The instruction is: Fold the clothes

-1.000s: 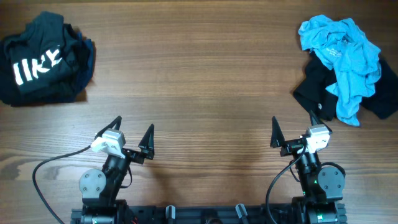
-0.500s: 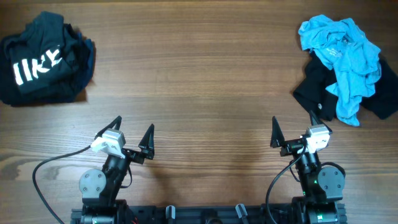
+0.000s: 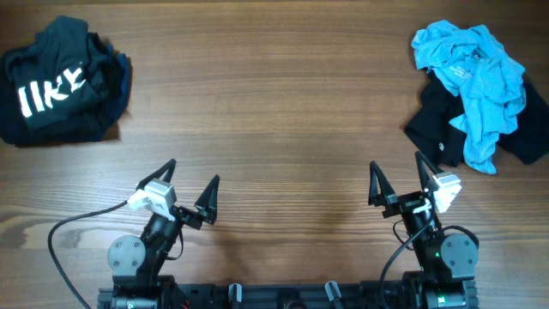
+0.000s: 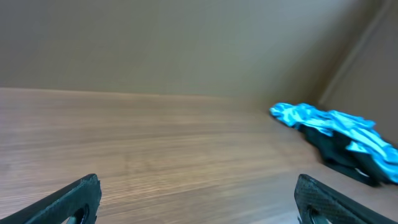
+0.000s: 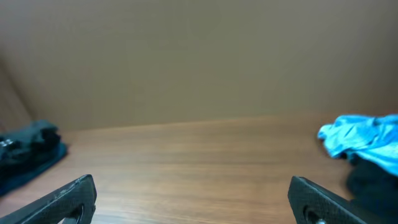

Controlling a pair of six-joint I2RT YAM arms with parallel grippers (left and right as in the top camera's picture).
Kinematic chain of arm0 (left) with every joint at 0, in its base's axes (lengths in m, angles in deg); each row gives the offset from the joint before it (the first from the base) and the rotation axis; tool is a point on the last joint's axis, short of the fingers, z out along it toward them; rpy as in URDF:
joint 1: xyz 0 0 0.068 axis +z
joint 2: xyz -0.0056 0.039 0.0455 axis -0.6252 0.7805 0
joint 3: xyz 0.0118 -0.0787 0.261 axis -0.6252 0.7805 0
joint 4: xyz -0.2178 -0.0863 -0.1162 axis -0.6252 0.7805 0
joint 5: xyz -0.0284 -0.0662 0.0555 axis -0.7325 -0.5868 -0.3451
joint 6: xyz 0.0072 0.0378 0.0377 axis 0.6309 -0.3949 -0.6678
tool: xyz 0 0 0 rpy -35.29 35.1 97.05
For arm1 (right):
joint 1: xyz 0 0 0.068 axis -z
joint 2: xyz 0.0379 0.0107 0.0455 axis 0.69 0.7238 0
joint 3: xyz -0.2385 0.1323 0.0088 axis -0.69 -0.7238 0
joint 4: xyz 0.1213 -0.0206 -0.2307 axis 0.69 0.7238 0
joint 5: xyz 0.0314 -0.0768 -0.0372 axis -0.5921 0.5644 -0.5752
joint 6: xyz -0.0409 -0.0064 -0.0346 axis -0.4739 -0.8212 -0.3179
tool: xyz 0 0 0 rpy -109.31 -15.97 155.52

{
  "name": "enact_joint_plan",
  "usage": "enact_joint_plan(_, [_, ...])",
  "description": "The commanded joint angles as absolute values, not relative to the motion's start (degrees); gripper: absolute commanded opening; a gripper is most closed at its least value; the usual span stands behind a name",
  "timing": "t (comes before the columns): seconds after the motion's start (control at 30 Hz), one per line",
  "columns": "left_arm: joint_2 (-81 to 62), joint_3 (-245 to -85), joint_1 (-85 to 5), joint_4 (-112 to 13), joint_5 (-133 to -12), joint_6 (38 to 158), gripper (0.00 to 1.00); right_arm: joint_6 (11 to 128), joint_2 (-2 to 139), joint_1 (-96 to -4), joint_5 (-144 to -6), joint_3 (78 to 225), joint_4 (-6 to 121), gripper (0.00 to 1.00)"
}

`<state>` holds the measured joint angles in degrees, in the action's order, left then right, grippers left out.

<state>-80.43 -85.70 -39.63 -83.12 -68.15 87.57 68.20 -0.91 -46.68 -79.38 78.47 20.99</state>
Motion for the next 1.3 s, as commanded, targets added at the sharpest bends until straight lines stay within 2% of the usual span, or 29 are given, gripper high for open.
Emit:
enact_joint_plan(0.0, [-80.06,-85.44,-39.87,-83.75,-73.16,91.17,1.0,72.05,-0.28,-46.28,-80.91,81.22,24.77,1.0])
enact_joint_plan(0.17, [-75.3,-87.96,-39.87,-84.41,-73.09,92.18,1.0,69.19,8.59,-46.28,-79.16,89.15,26.13,1.0])
enact_joint_plan(0.4, [-56.59,-101.11,-39.87,-83.23,-72.92,92.13,1.0,67.63,33.84,-46.28,-79.64,108.76,31.2,1.0])
enact_joint_plan(0.57, [-37.02,-118.49,-39.95,-75.38,-73.57,91.94,1.0,61.25,51.89,-46.28,-79.6,128.41,43.65,1.0])
enact_joint_plan(0.8, [-13.16,-142.75,-42.25,-58.03,-73.55,91.72,1.0,52.82,72.77,-46.22,-77.11,152.54,62.74,1.0])
enact_joint_plan(0.9, [-5.55,-148.85,-43.65,-54.68,-73.55,91.74,1.0,52.71,78.16,-46.22,-77.24,157.35,65.51,1.0])
enact_joint_plan(1.07, [1.42,-149.99,-44.32,-57.55,-73.59,92.72,1.0,52.75,81.33,-45.76,-77.26,157.44,64.13,1.0])
enact_joint_plan(1.27, [4.55,-149.96,-44.32,-57.48,-73.57,94.12,1.0,75.52,85.12,-40.99,-59.95,157.44,63.04,0.97])
